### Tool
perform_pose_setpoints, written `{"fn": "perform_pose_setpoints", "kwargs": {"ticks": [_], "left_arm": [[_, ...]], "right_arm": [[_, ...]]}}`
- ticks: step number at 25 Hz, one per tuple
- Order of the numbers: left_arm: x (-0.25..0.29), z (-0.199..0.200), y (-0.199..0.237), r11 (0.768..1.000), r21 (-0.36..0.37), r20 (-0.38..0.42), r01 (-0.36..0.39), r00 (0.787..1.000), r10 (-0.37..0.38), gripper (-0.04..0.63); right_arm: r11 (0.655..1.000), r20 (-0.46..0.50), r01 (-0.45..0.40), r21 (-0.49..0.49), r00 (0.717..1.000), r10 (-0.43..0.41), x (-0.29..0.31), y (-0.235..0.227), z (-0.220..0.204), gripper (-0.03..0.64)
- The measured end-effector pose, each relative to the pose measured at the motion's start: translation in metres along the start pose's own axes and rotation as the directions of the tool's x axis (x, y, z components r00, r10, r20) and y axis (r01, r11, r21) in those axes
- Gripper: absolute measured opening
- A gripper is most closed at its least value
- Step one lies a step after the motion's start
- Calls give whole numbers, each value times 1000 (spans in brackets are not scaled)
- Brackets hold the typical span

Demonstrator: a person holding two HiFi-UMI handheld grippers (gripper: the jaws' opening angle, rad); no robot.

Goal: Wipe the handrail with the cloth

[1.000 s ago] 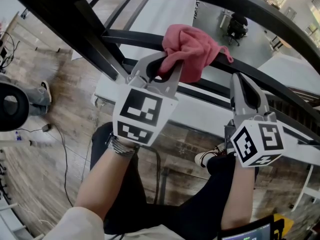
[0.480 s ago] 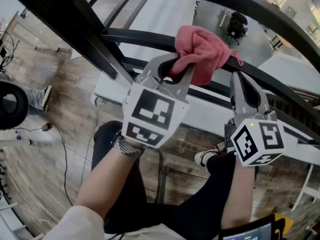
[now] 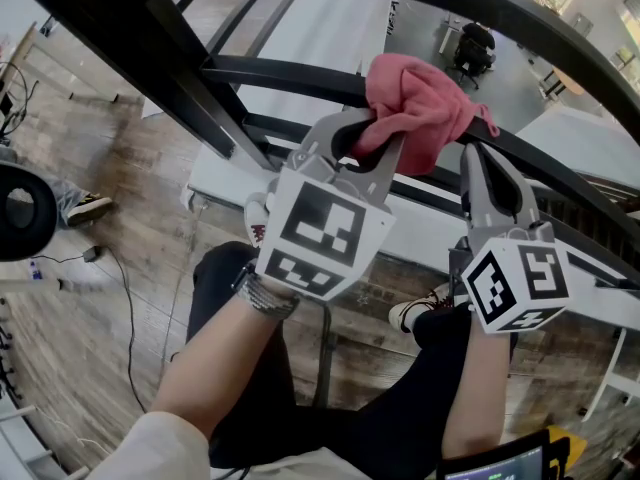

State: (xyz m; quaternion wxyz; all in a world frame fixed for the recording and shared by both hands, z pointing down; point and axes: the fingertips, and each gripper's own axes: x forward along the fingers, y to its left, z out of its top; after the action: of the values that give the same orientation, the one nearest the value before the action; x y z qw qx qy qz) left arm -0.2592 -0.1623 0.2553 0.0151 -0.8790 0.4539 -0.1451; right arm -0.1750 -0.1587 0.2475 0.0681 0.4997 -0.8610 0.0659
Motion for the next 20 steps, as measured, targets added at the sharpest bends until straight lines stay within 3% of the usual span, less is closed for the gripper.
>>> {"fn": "perform_pose_setpoints", "kwargs": {"ticks": [20], "left_arm": [[9, 6, -19, 999, 38, 11, 19, 1000, -19, 29]], "right_arm": [[1000, -3, 9, -5, 1000, -9, -5, -5, -2, 2]]}}
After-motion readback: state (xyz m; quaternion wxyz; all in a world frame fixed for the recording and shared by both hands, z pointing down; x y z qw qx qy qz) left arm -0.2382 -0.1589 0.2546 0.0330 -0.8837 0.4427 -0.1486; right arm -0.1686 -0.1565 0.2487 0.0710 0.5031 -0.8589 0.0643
